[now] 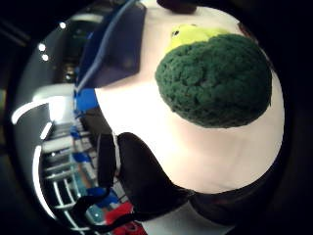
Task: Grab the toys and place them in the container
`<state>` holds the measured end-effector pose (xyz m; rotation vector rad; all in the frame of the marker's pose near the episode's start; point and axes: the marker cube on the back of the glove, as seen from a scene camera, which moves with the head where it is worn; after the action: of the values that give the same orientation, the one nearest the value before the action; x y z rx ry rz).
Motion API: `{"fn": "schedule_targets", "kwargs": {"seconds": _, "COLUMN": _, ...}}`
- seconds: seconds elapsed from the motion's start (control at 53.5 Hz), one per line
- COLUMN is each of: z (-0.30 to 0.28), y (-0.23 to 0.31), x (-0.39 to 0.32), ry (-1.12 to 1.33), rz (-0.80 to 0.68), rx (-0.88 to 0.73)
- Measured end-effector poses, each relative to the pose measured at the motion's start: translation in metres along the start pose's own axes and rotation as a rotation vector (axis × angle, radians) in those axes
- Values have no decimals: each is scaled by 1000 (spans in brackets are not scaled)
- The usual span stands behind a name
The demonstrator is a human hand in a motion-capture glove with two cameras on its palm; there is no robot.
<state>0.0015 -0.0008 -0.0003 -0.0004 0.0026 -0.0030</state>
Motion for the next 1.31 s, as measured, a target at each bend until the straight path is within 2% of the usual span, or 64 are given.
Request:
{"fn": "schedule_targets", "kwargs": {"seconds": 0.598, "z": -14, "y": 1, "x": 20, "ry": -52, "rz": -35, "rx": 40}}
{"fn": "schedule_targets", "kwargs": {"seconds": 1.121, "z": -1, "y": -37, "x": -6, "ry": -19, "rz": -91, "rx": -4}}
{"fn": "schedule_targets", "kwargs": {"seconds": 1.308, "z": 31, "y": -50, "x": -24, "ry": 110, "rz": -87, "rx": -177}}
